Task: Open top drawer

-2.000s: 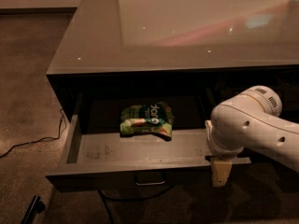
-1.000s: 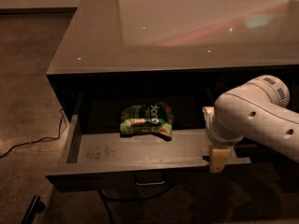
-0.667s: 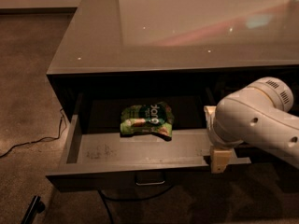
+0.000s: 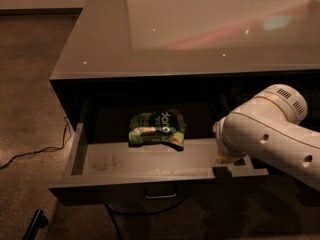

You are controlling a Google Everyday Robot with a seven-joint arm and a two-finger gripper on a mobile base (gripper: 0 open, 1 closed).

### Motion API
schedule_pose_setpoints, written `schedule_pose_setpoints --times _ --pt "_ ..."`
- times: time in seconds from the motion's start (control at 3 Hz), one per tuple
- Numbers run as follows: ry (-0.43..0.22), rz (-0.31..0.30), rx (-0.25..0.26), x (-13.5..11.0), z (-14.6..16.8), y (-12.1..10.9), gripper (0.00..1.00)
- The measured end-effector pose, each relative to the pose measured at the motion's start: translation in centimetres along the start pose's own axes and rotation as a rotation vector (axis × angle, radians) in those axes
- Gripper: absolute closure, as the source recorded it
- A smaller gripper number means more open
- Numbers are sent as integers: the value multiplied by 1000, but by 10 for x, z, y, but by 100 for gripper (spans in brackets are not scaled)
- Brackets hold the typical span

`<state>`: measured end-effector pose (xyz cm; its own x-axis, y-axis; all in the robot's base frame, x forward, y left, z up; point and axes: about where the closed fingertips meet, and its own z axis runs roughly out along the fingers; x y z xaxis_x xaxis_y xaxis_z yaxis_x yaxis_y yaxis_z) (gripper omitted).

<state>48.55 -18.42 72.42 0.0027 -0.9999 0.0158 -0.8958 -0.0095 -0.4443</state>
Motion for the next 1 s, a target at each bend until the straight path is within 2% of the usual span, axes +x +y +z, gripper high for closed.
schedule_pose_setpoints --times 0.33,0.67,1.0 --pt "9 -3 5 -2 4 -1 65" --pt "23 -4 -19 -1 21 -1 88" --pt "34 -12 -51 -3 41 0 100"
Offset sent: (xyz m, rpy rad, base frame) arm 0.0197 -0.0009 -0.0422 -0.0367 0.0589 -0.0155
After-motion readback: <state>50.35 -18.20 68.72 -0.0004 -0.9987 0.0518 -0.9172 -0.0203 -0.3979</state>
